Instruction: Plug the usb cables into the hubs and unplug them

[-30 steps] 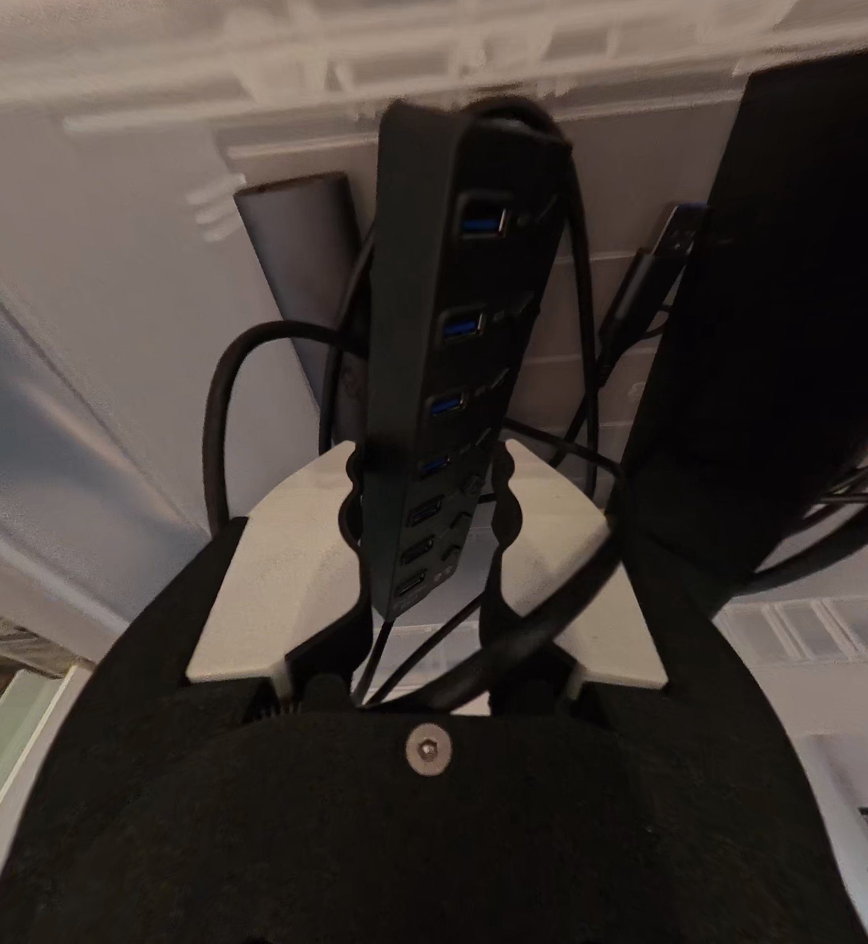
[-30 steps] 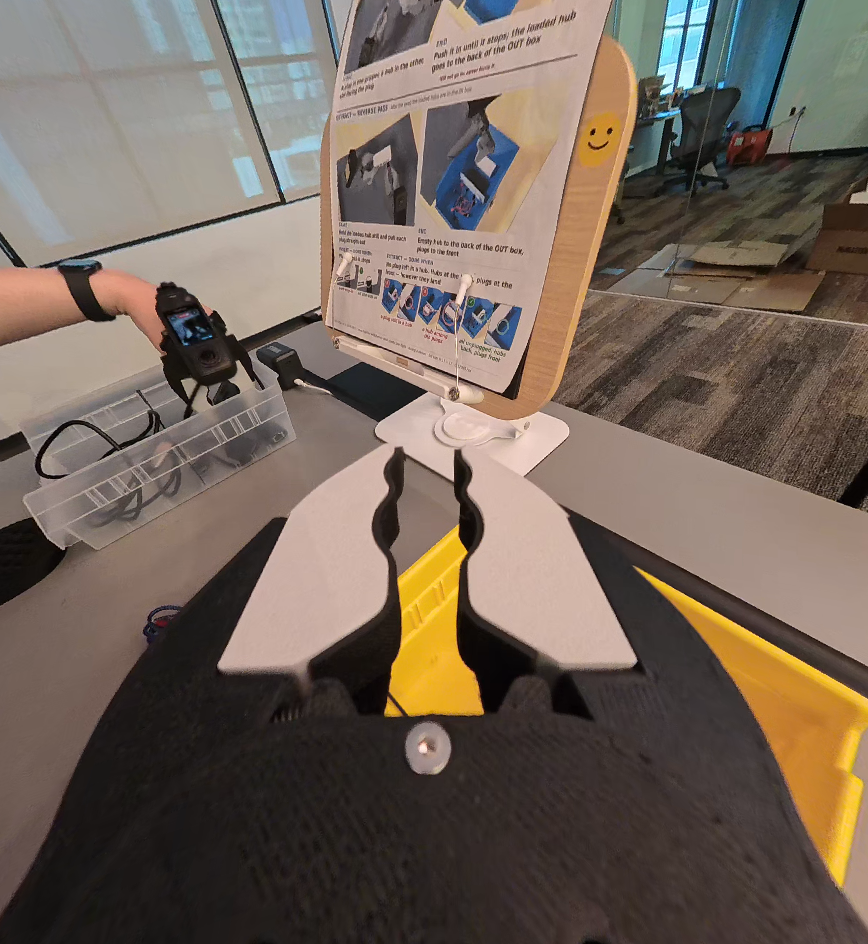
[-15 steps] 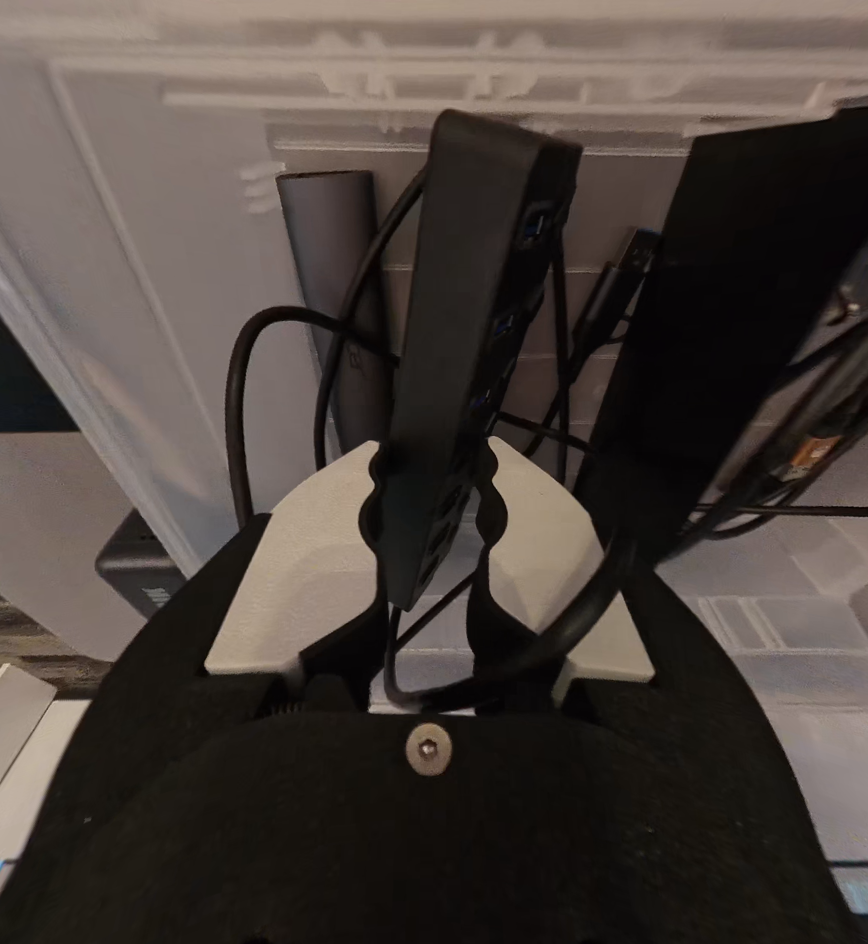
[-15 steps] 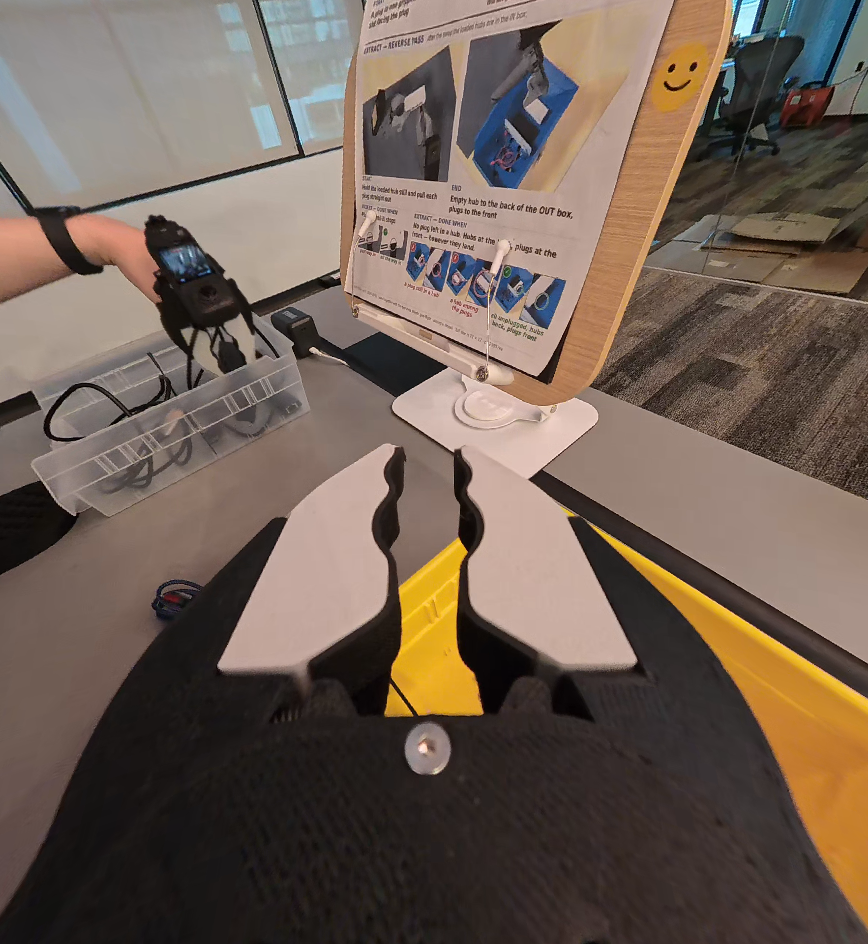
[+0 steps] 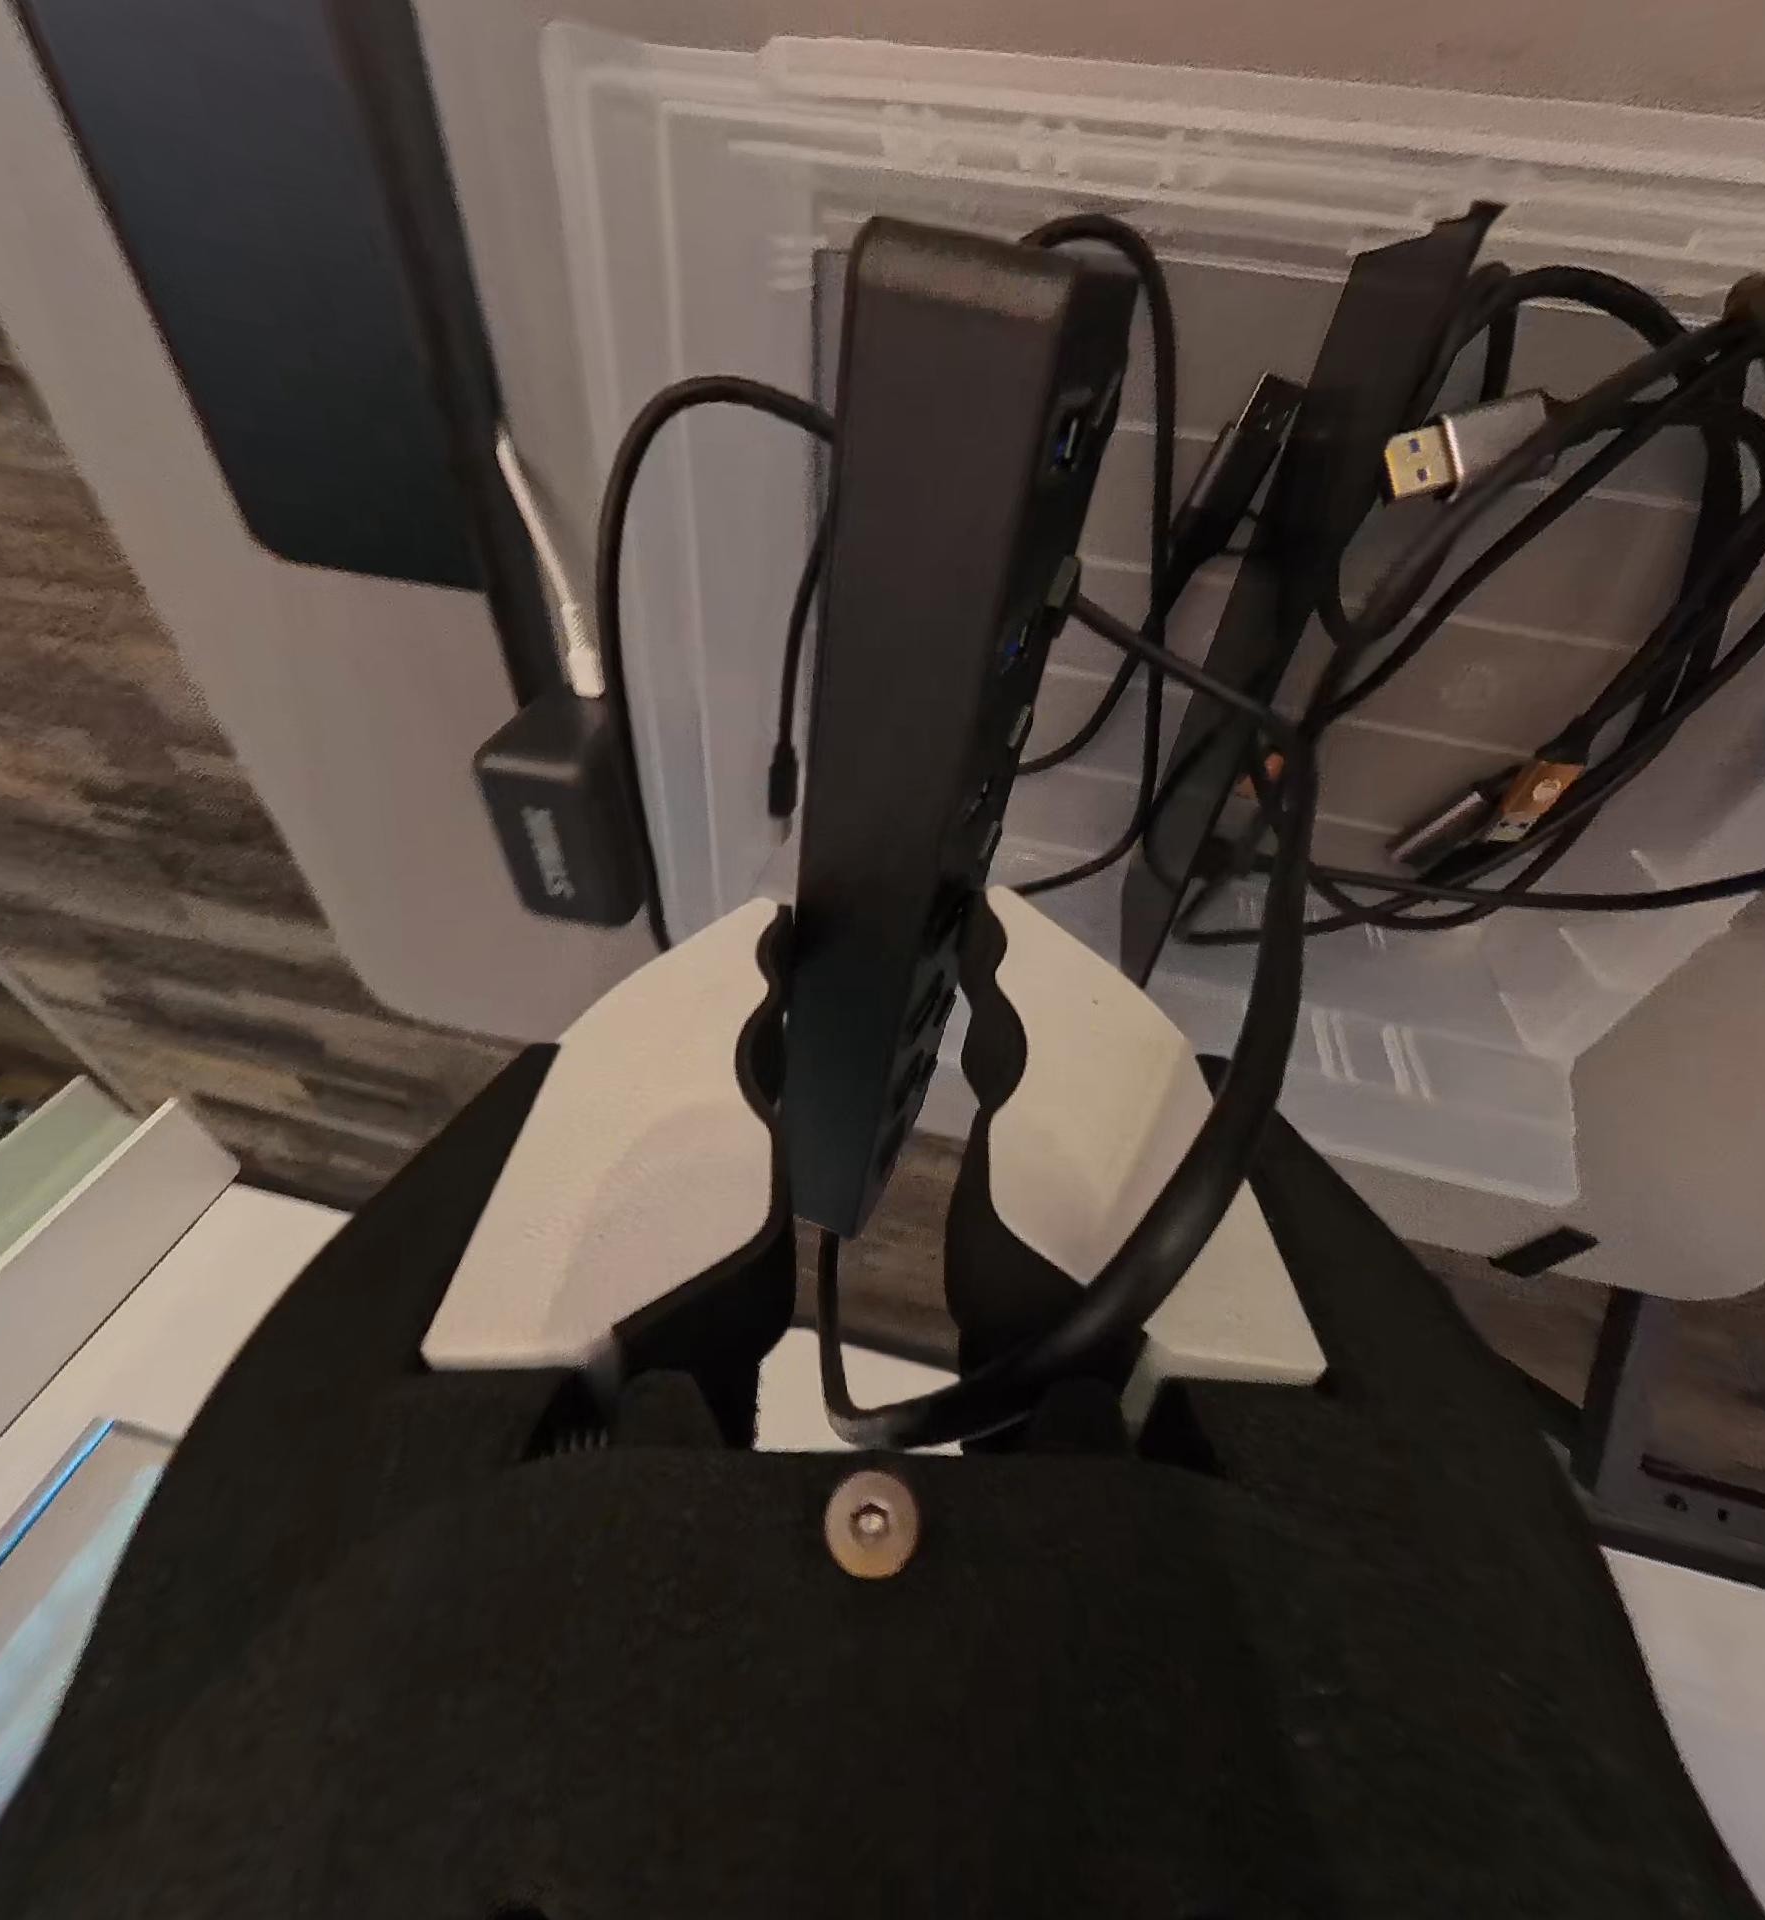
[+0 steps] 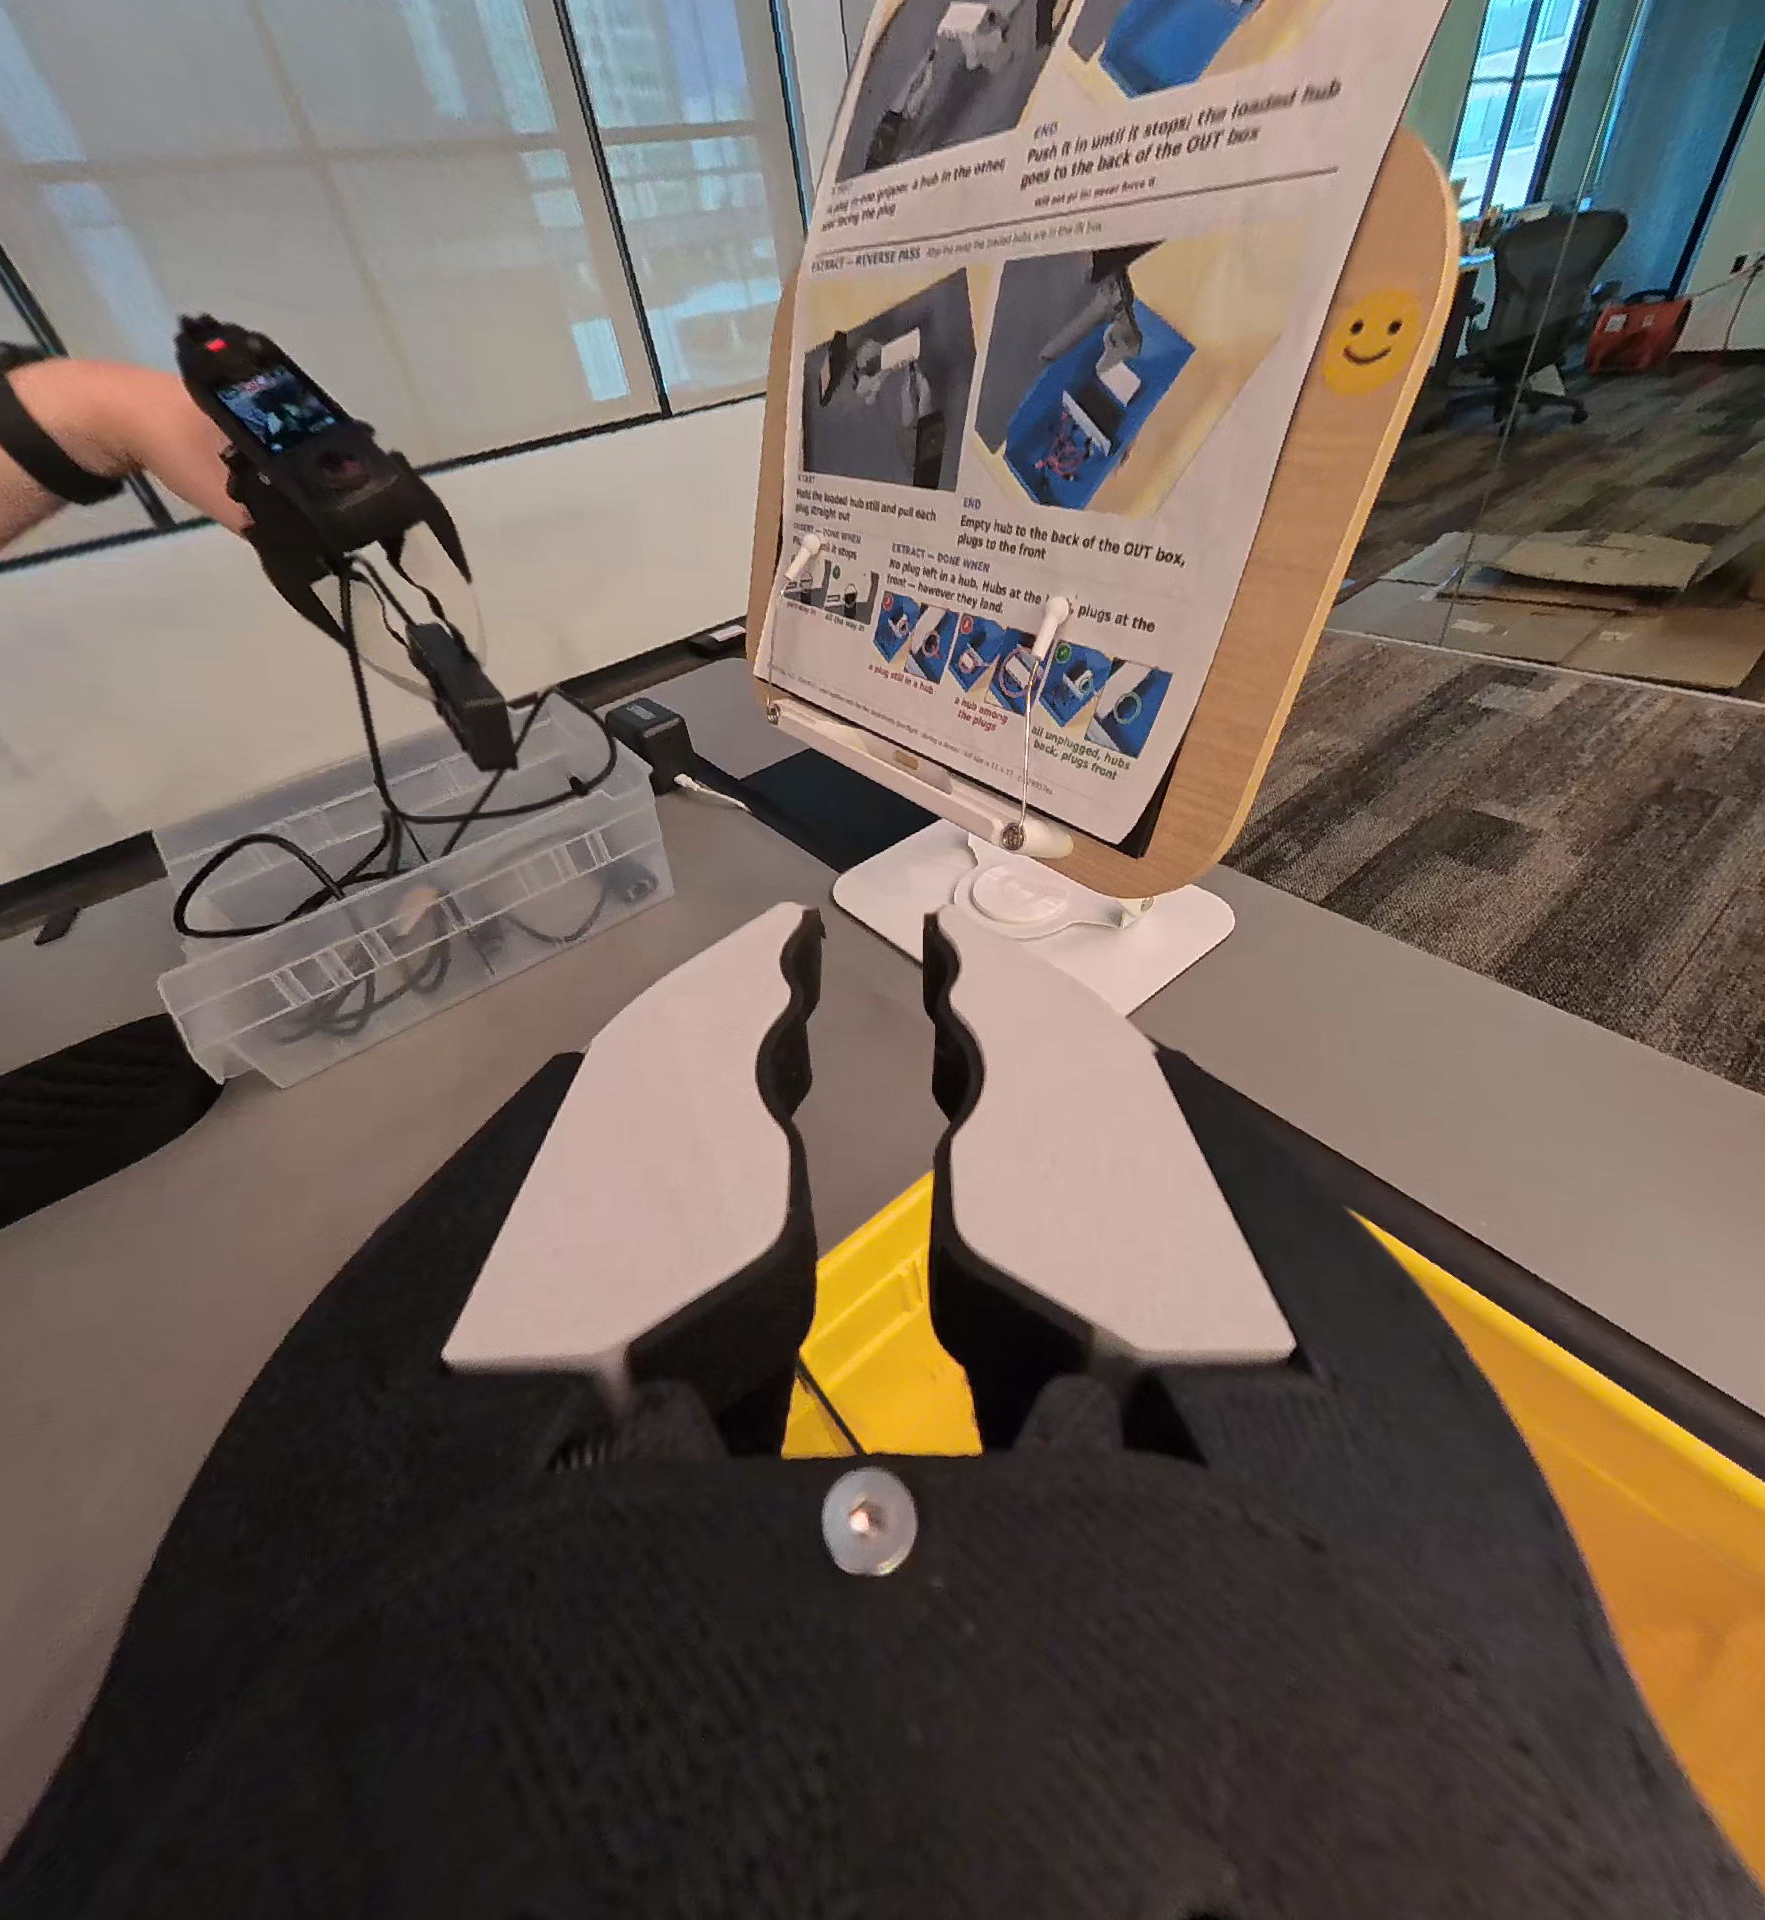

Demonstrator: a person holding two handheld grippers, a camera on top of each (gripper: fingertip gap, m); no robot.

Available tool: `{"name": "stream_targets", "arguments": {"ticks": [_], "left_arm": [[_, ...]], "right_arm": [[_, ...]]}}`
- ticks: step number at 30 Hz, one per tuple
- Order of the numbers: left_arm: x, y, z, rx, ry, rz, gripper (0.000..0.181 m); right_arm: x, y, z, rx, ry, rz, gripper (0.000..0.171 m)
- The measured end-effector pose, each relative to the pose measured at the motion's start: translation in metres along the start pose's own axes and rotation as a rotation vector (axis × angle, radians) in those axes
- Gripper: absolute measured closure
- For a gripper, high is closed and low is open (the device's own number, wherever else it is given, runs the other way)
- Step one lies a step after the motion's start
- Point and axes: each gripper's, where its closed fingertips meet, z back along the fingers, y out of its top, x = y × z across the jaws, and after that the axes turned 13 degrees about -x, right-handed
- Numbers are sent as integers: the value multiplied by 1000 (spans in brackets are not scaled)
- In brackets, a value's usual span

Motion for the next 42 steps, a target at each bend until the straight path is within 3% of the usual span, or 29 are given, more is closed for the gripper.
{"name": "stream_targets", "arguments": {"ticks": [13,23,28,33,38,42], "left_arm": [[-21,-33,165,-117,228,174,151],[-25,-29,315,-140,423,269,151],[-20,-26,383,-160,516,294,151],[-10,-23,436,-144,591,307,152],[4,-24,466,-149,623,306,152],[12,-25,474,-160,633,312,151]], "right_arm": [[-16,16,17,81,70,-14,152],[-68,25,-11,53,211,67,152],[-110,27,-44,49,289,118,147],[-181,21,-96,108,429,162,130],[-270,7,-164,161,580,107,125],[-307,24,-225,156,504,164,122]]}}
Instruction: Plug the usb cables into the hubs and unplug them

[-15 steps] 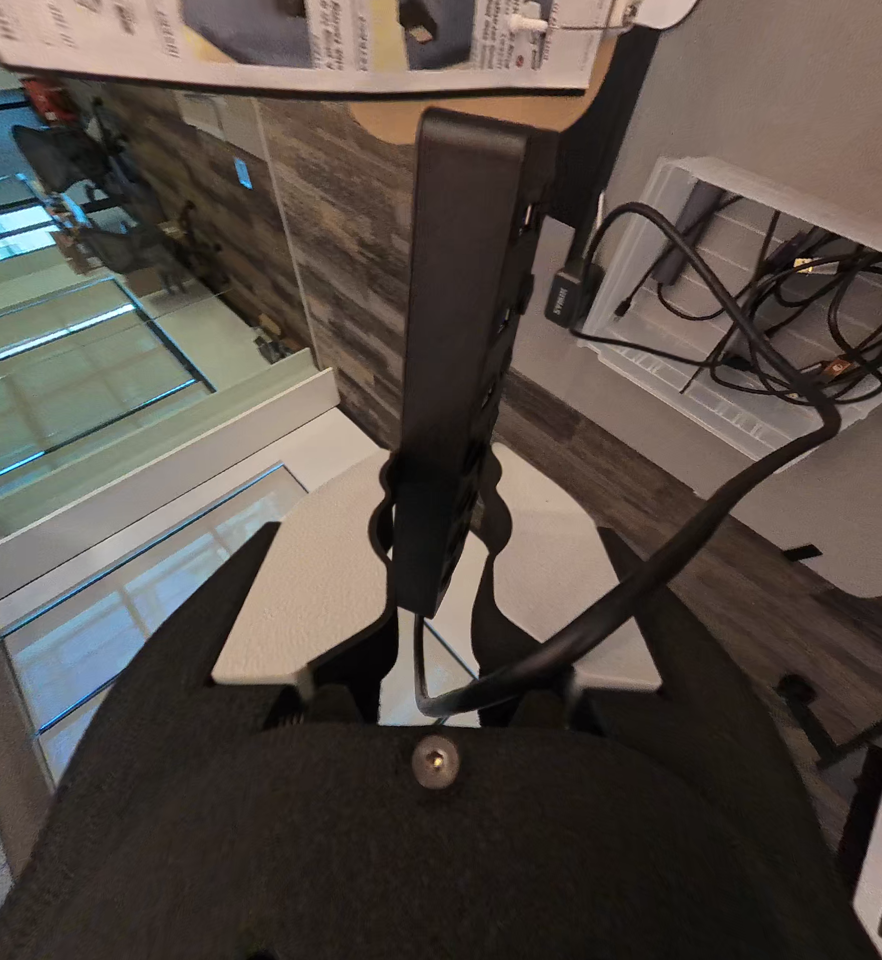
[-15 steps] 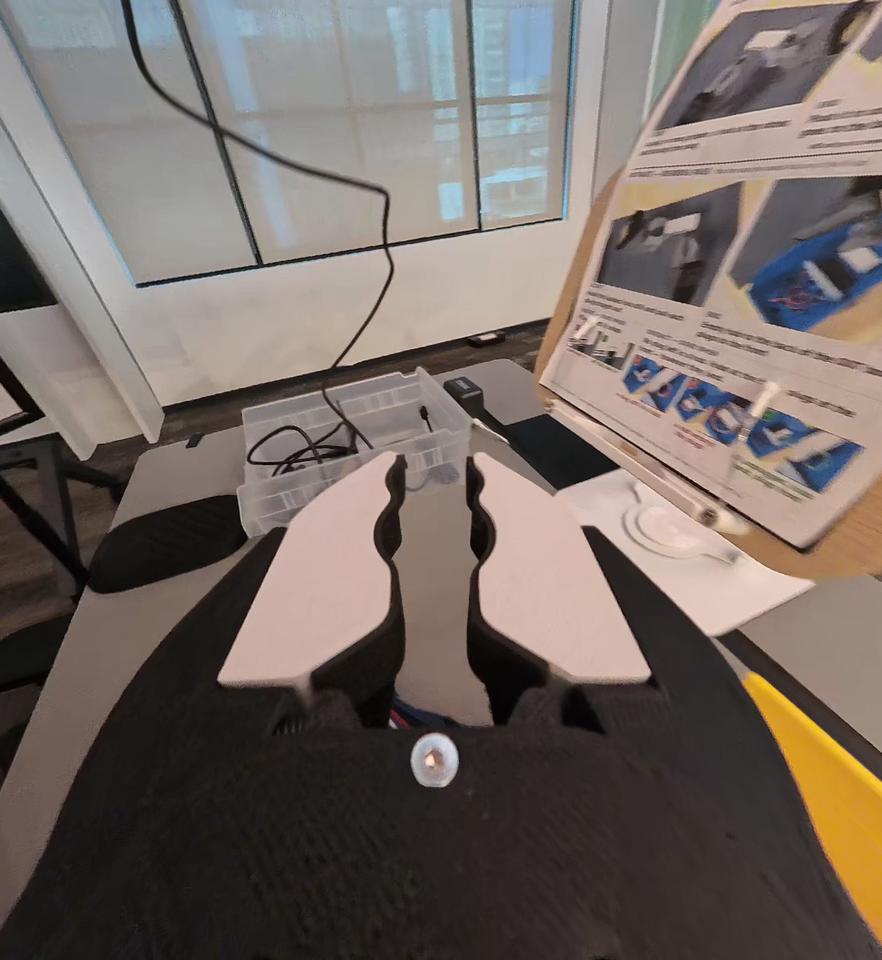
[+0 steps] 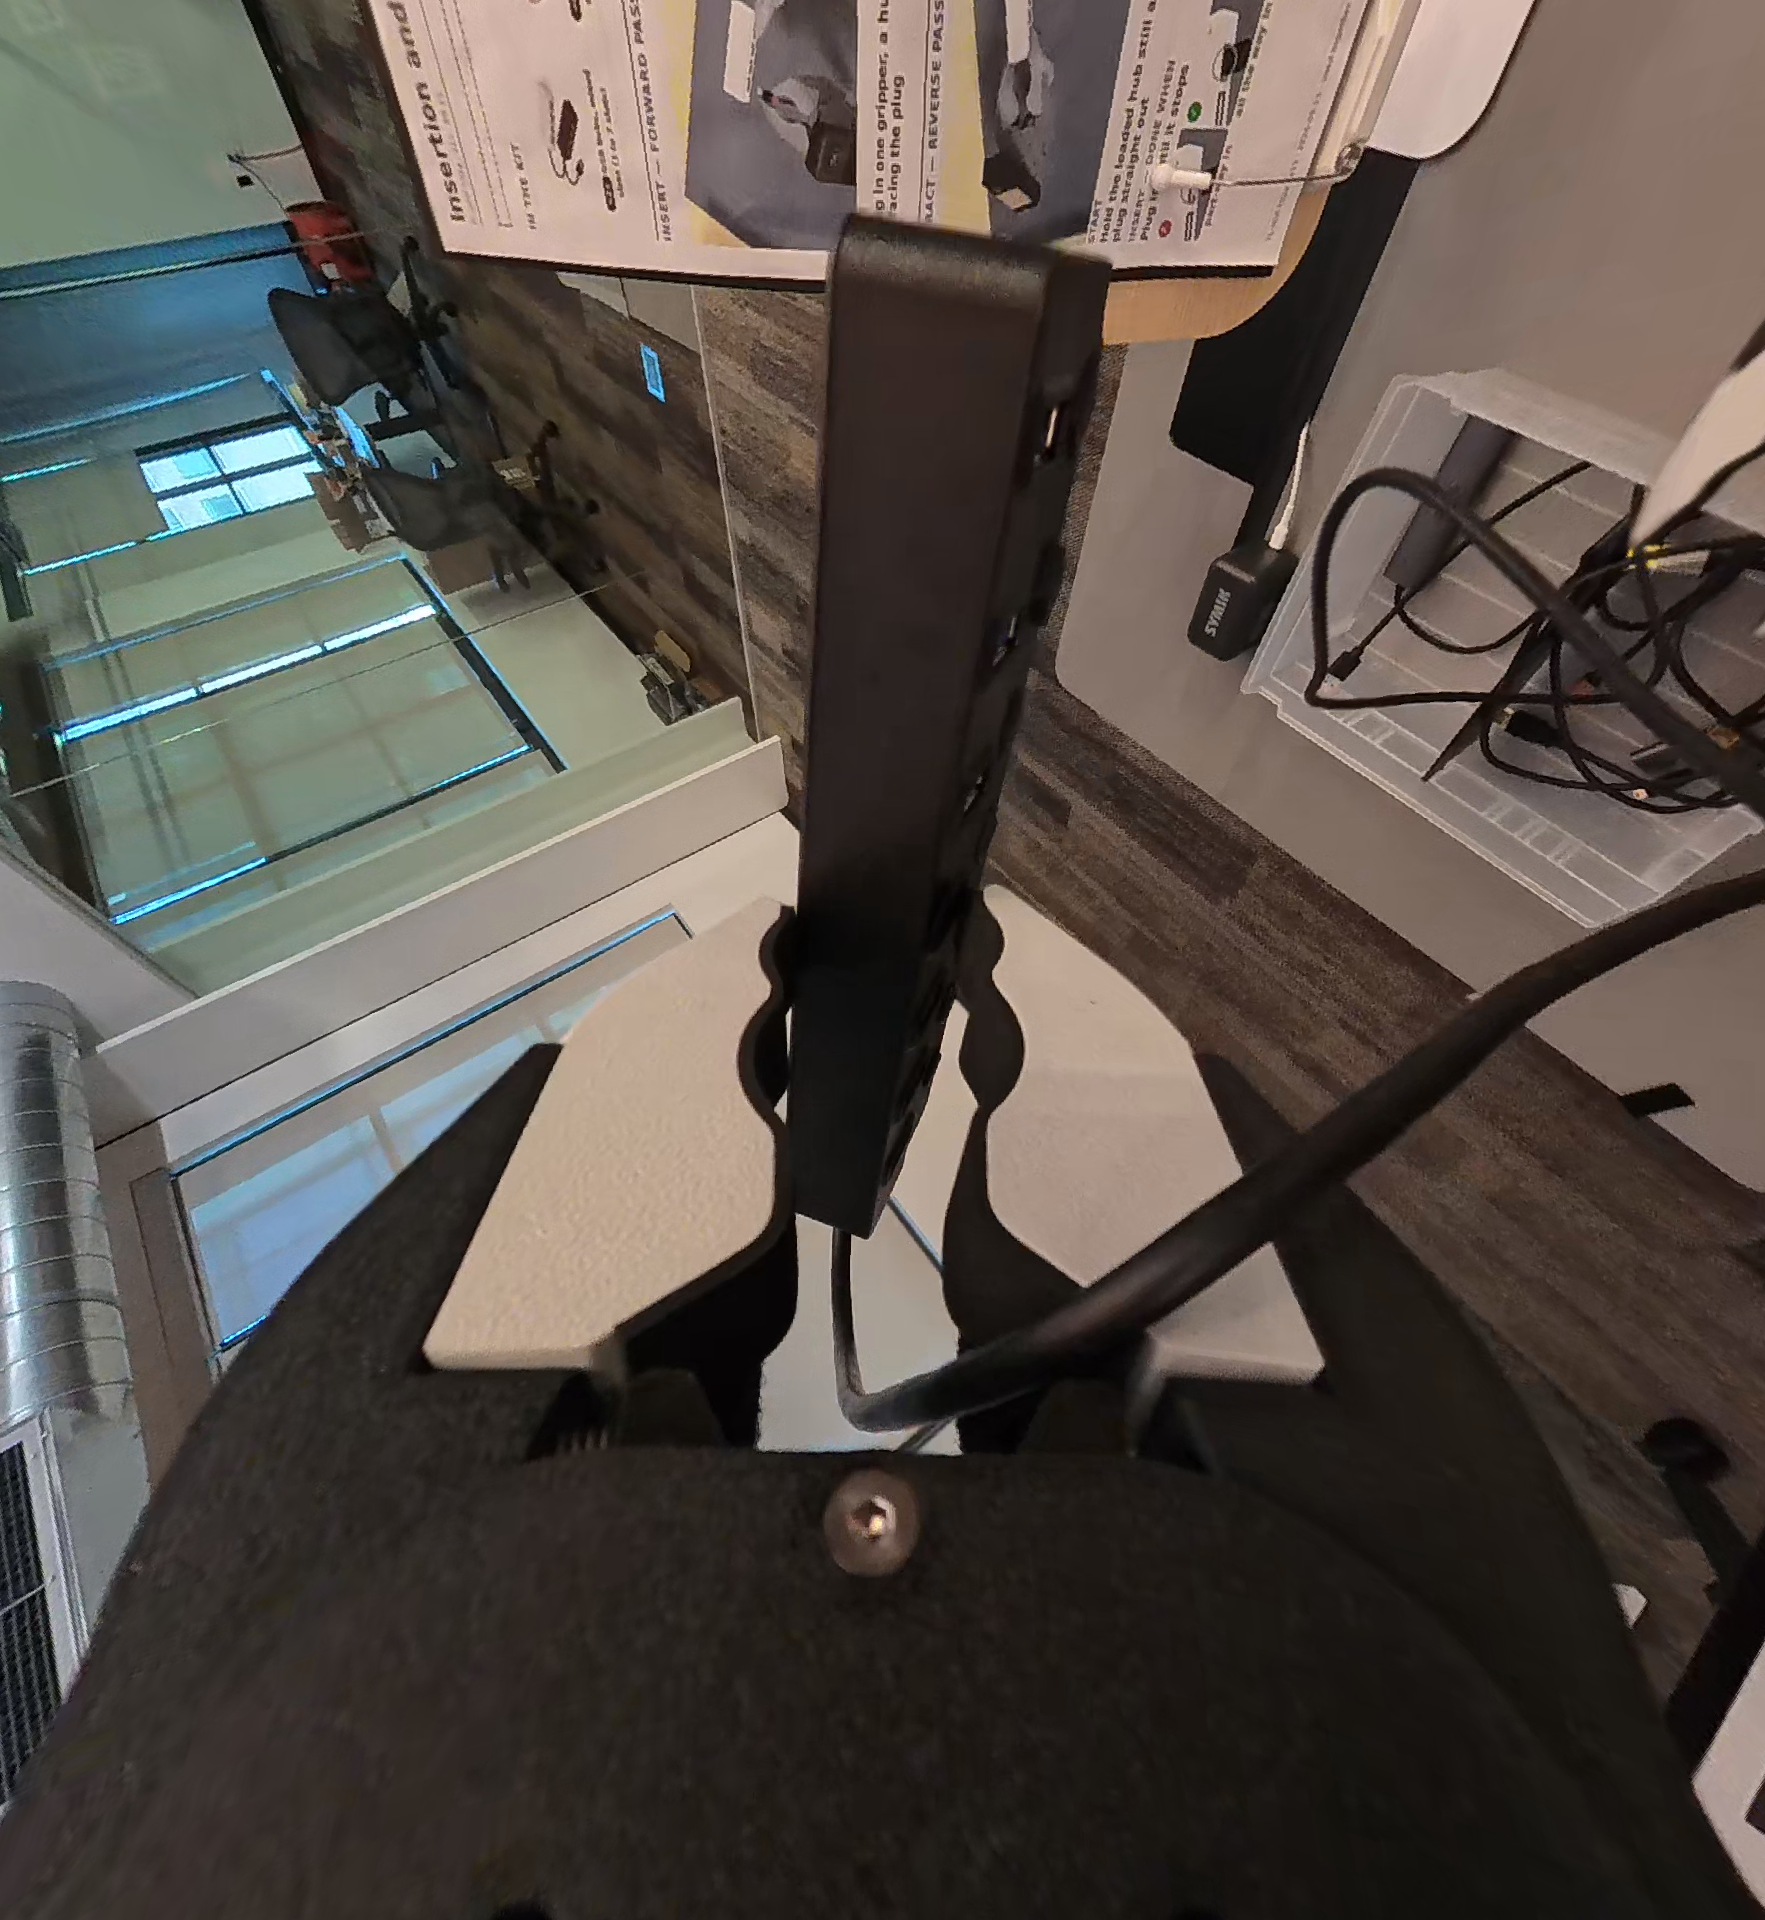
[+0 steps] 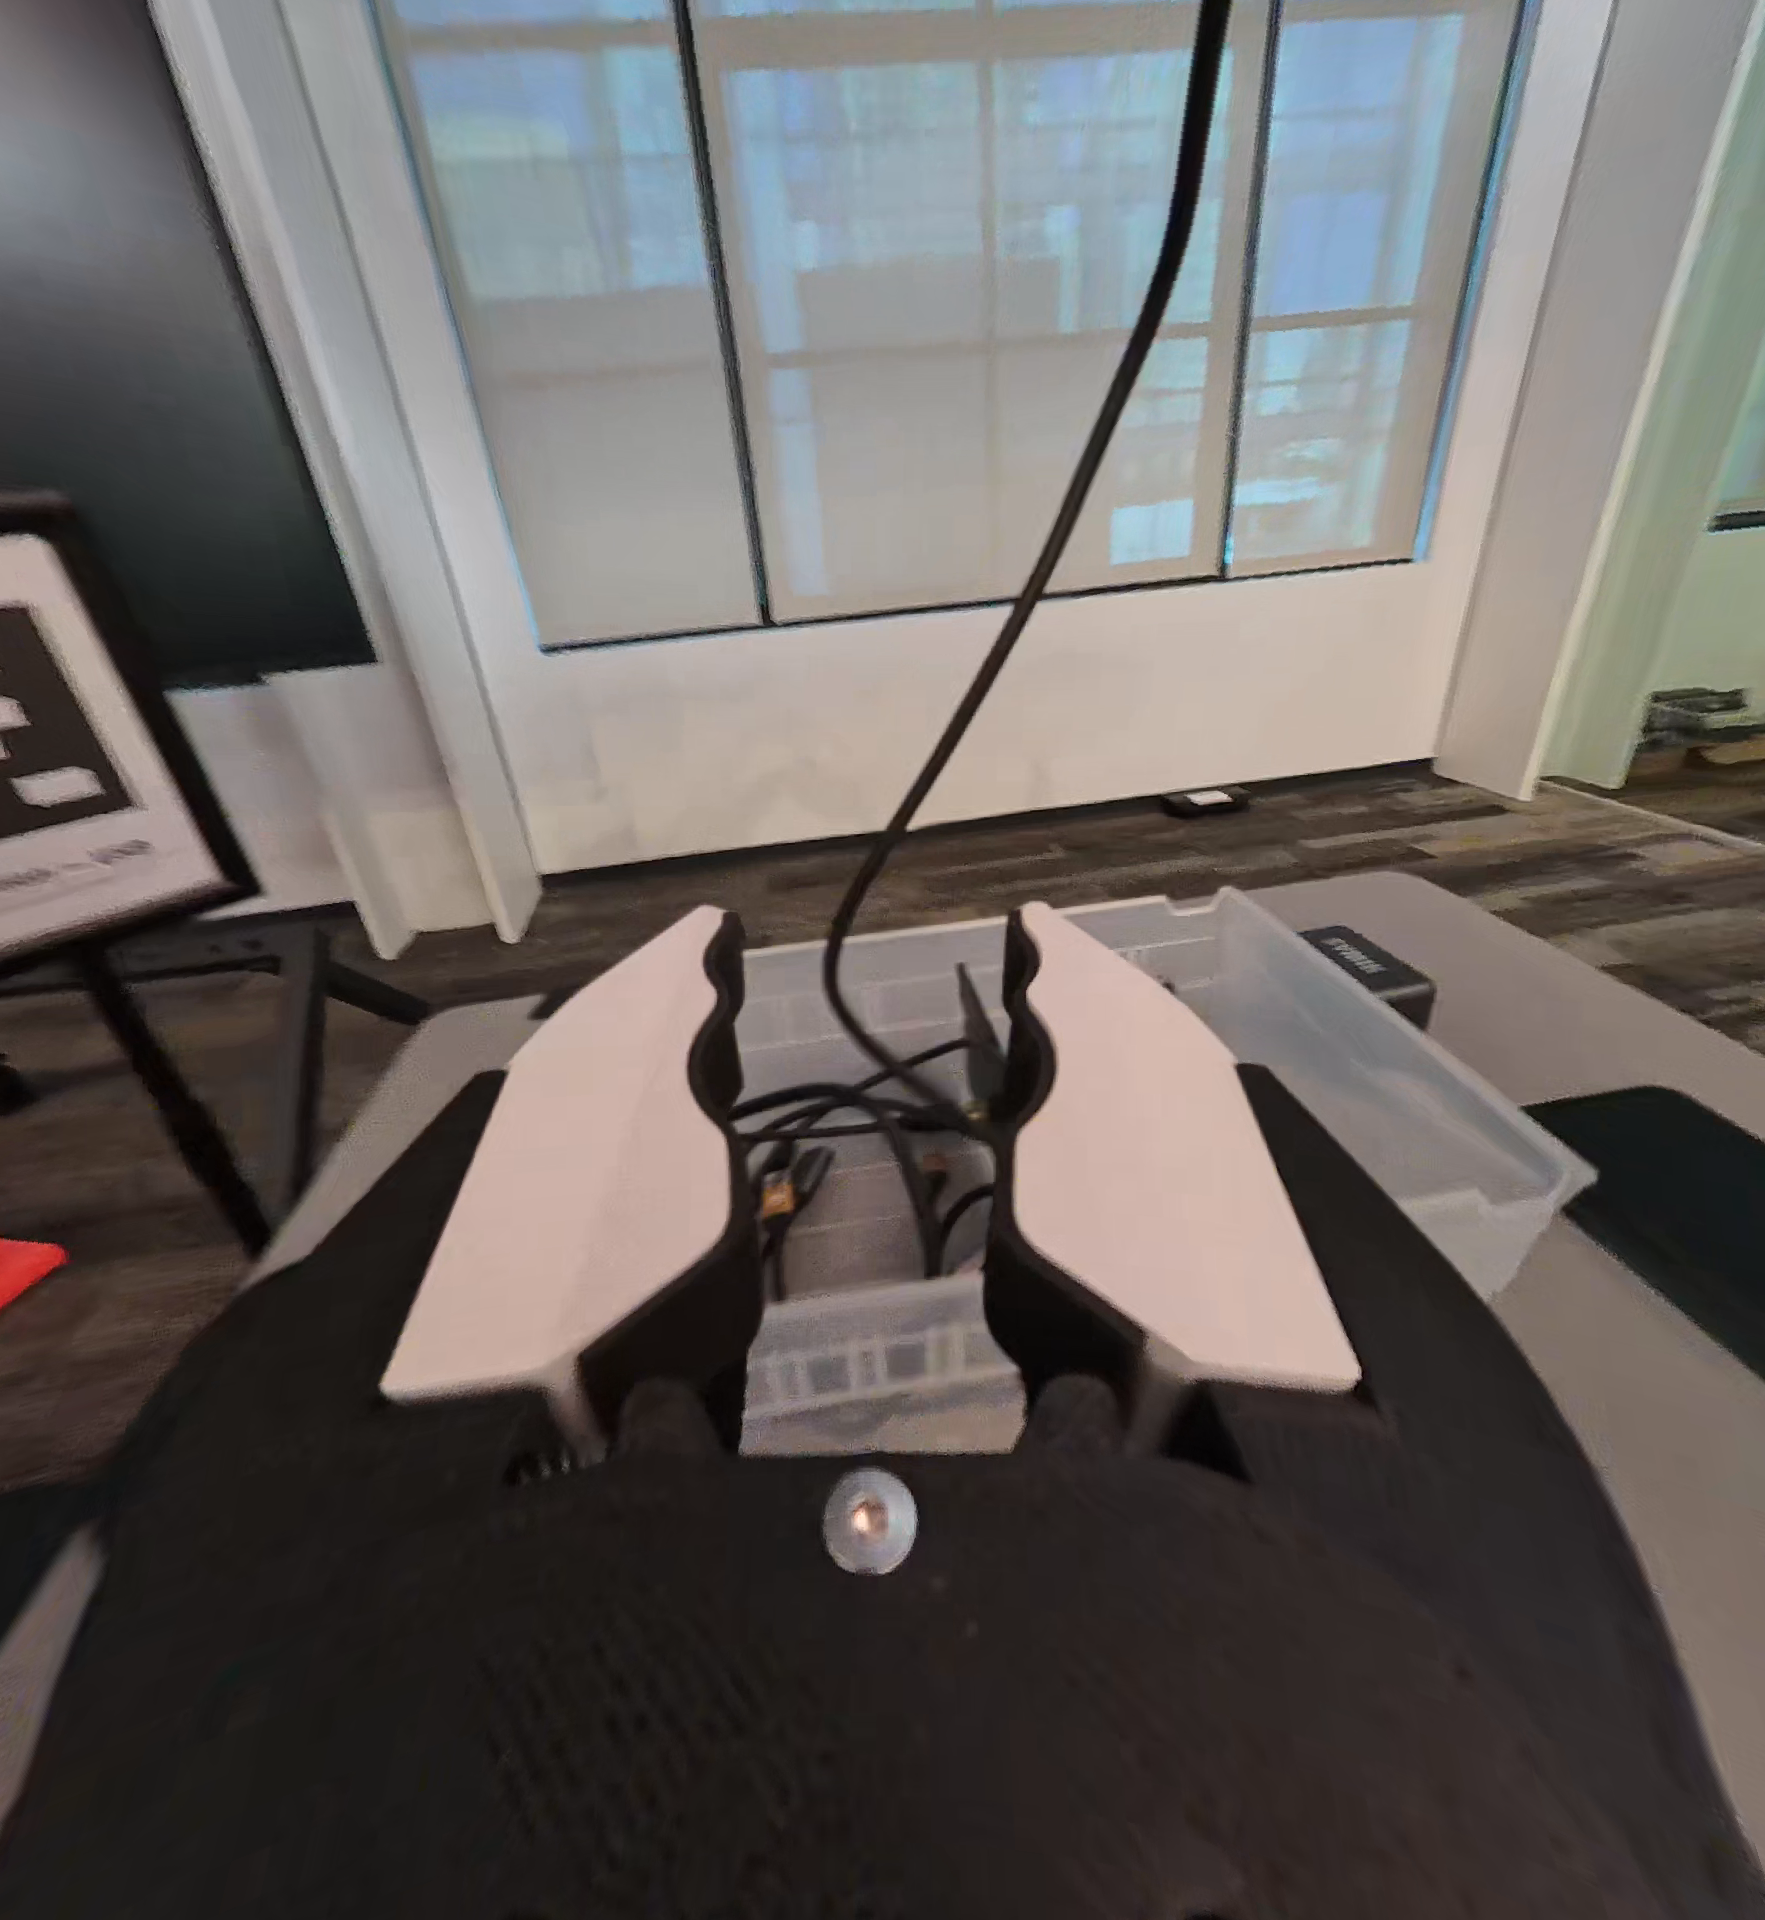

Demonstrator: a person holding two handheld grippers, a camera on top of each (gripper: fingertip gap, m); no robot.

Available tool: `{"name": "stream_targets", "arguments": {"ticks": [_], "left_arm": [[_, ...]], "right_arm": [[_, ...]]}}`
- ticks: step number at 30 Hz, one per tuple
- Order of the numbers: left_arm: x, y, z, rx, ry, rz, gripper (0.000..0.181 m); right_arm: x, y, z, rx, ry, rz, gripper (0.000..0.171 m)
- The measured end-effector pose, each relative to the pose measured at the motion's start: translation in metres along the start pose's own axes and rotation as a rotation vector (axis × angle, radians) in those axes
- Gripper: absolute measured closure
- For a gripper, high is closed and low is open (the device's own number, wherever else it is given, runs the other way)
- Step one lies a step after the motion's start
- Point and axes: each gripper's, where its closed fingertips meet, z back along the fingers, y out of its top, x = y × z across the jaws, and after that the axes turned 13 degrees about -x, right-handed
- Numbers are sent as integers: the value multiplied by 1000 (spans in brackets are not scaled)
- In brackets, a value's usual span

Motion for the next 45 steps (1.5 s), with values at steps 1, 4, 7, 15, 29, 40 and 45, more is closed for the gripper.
{"name": "stream_targets", "arguments": {"ticks": [1,4,7,15,29,40,45], "left_arm": [[0,-2,1,-6,2,0,151],[0,-7,5,-24,6,3,151],[-3,-14,9,-31,14,16,152],[-8,-52,19,-20,35,93,152],[36,-66,-1,174,-27,189,152],[202,77,-105,277,-308,-46,153],[247,111,-178,167,-350,-116,153]], "right_arm": [[2,0,-15,-22,-16,16,121],[-1,-7,-54,-83,7,-4,121],[-13,-15,-76,-86,51,-6,127],[2,35,-56,-15,-54,99,167],[11,109,81,-471,-103,221,166],[79,-129,151,-782,-204,-233,166],[76,-152,157,-774,-263,-211,143]]}}
